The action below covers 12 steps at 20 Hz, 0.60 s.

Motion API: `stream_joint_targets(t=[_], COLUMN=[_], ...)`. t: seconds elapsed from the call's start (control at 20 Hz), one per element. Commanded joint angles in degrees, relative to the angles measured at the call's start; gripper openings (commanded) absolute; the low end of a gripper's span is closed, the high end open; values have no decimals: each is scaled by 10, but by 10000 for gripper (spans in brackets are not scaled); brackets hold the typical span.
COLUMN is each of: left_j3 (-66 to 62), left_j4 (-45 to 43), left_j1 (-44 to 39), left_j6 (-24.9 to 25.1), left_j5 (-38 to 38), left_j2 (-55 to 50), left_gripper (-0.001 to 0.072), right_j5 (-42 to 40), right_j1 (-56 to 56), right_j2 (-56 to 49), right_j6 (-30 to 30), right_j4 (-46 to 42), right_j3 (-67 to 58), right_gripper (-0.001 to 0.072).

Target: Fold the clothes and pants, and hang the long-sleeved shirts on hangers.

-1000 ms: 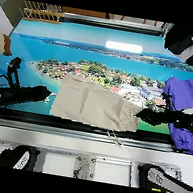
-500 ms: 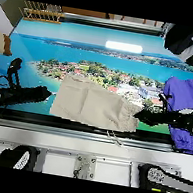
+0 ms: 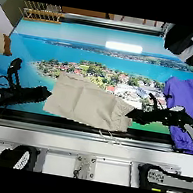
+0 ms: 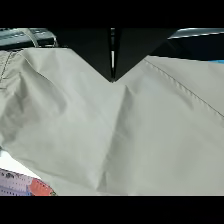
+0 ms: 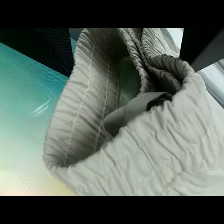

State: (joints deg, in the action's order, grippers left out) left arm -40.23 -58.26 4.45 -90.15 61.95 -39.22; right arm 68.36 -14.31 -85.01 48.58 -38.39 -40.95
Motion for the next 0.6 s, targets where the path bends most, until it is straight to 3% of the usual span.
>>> stream_joint_targets(t=[0.0, 0.2, 0.25, 0.3, 0.35, 0.4, 0.45, 0.55], left_j3=[-1, -1, -1, -1, -1, -1, -1, -1], left_j4=[0, 0, 0, 0, 0, 0, 0, 0], left_j1=[0, 0, 0, 0, 0, 0, 0, 0], left_j6=[1, 1, 1, 1, 1, 1, 1, 1], left_j5=[0, 0, 0, 0, 0, 0, 0, 0], left_j2=[0, 0, 0, 0, 0, 0, 0, 0], left_gripper=[7, 7, 7, 8, 7, 7, 7, 8], right_j5=[-5, -5, -5, -5, -5, -4, -4, -4], right_j1=[31, 64, 73, 80, 84, 87, 88, 87], right_j2=[-8, -8, -8, -8, -8, -8, -8, -7], right_j6=[-7, -12, -23, -33, -43, -58, -80, -103], right_j4=[32, 38, 40, 47, 62, 83, 110, 153], right_j3=[0, -1, -1, -1, -1, -1, -1, -5], right_gripper=[711, 697, 568, 273, 135, 113, 6, 11])
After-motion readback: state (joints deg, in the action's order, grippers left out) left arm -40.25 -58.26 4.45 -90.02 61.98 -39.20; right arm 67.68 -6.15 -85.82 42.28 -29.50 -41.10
